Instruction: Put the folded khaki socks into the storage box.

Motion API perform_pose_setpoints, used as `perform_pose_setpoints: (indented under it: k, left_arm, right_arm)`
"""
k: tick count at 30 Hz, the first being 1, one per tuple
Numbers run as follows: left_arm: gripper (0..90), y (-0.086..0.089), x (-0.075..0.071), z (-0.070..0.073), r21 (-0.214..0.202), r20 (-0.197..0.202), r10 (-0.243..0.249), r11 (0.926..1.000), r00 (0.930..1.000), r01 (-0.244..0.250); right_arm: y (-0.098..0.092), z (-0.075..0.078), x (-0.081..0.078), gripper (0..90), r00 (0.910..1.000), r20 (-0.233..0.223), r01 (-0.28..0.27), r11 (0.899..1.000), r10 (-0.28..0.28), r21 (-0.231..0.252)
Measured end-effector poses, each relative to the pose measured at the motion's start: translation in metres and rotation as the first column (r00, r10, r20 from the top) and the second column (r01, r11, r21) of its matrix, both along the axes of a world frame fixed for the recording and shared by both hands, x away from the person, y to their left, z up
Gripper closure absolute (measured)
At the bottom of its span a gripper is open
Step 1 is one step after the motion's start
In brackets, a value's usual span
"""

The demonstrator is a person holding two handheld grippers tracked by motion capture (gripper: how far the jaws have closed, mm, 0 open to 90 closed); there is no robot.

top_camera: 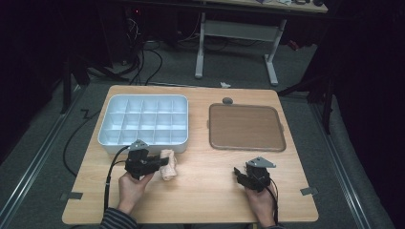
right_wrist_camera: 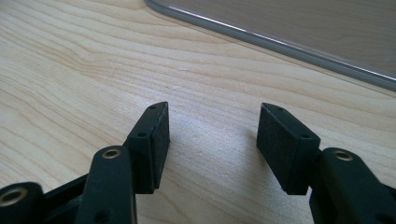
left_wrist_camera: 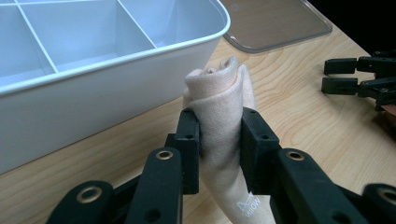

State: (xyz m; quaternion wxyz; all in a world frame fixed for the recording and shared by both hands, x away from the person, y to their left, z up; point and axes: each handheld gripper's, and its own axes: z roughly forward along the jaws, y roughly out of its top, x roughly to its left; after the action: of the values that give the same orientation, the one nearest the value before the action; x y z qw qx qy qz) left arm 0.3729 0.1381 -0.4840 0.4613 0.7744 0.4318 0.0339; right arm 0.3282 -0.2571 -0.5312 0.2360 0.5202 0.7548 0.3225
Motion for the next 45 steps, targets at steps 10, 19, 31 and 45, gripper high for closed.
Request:
perform_pose_setpoints:
  k: [10, 19, 31, 45]
  left_arm:
    - [71.6, 0.011, 0.0, 0.003, -0.035, -0.013, 0.011, 0.9993, 0.9999, -0.011]
    - [71.7, 0.018, 0.0, 0.005, -0.031, -0.015, 0.018, 0.9993, 0.9997, -0.019]
    - [71.6, 0.024, -0.002, 0.006, -0.028, -0.01, 0.026, 0.9992, 0.9996, -0.027]
    - [71.6, 0.039, -0.005, 0.007, -0.05, -0.012, 0.06, 0.9969, 0.9981, -0.061]
  right_arm:
    - [0.0, 0.0, 0.0, 44.4, 1.0, 0.0, 0.0, 1.0, 0.0, 0.0]
    - [0.0, 0.0, 0.0, 44.2, 1.0, 0.0, -0.001, 1.0, 0.001, 0.0]
    - [0.0, 0.0, 0.0, 44.1, 1.0, 0.0, -0.001, 1.0, 0.001, 0.0]
    - [0.0, 0.0, 0.0, 44.0, 1.0, 0.0, -0.001, 1.0, 0.001, 0.0]
